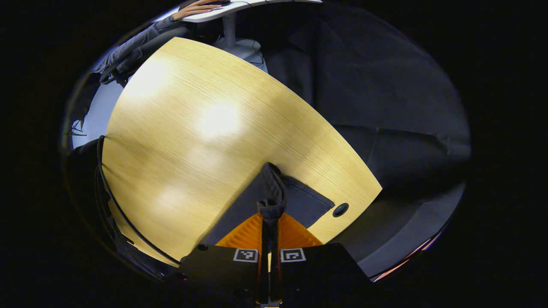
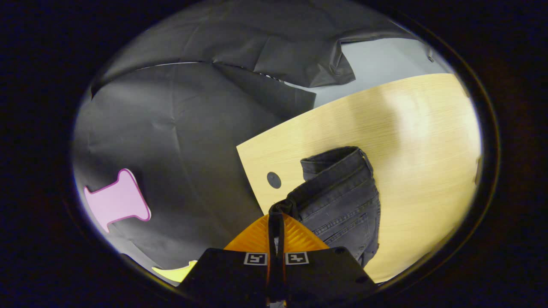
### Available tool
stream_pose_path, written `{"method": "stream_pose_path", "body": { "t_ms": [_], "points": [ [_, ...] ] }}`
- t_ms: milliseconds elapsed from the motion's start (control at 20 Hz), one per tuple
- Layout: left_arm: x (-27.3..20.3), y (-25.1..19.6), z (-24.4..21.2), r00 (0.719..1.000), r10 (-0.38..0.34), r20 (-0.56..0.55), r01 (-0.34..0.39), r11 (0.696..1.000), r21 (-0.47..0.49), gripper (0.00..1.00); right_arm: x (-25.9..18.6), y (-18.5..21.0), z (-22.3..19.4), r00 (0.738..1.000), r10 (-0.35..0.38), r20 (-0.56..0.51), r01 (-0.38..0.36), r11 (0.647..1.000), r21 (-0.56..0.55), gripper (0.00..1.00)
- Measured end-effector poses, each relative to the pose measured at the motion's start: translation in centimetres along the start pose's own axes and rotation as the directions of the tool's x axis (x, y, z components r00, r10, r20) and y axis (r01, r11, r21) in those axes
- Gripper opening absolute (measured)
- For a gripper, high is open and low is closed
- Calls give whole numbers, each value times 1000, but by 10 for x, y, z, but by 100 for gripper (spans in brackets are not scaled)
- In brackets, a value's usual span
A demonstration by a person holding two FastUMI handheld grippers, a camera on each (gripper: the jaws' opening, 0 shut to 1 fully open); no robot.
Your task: Grasp the waist and the cuffs of the jeans and fold them to make the two legs overlap; first hold the waist and fold one-third of the jeans toward the cuffs, then hold the cuffs and fold the remaining one-third in the same direction to finish folding.
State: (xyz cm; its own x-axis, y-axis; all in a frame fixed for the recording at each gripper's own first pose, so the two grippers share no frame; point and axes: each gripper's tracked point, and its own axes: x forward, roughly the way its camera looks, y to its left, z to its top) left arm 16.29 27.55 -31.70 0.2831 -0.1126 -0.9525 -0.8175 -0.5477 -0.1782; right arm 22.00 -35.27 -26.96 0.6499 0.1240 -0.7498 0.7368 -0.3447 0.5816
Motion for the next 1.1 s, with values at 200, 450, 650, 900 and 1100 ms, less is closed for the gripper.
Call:
{"method": "stream_pose_path", "body": {
  "t_ms": [200, 450, 650, 900, 1100],
  "points": [
    [24, -39, -31, 999, -34, -37, 36, 997, 68, 5, 25, -2, 5, 1000, -30, 3, 30, 999, -10, 0],
    [56, -68, -47, 999, 31, -19, -27, 985, 169, 5, 49, -10, 18, 997, -74, 5, 74, 997, -22, 1],
    [70, -101, -65, 997, 41, -58, -23, 956, 291, 5, 60, -14, 23, 996, -84, 2, 84, 996, -41, 0],
    [86, -144, -84, 995, 39, -91, -6, 942, 337, 6, 73, -20, 28, 995, -95, 8, 95, 994, -50, 0],
    [79, -182, -104, 989, 56, -138, 4, 917, 400, 15, 78, -25, 32, 995, -96, 11, 97, 995, -38, 0]
  ]
}}
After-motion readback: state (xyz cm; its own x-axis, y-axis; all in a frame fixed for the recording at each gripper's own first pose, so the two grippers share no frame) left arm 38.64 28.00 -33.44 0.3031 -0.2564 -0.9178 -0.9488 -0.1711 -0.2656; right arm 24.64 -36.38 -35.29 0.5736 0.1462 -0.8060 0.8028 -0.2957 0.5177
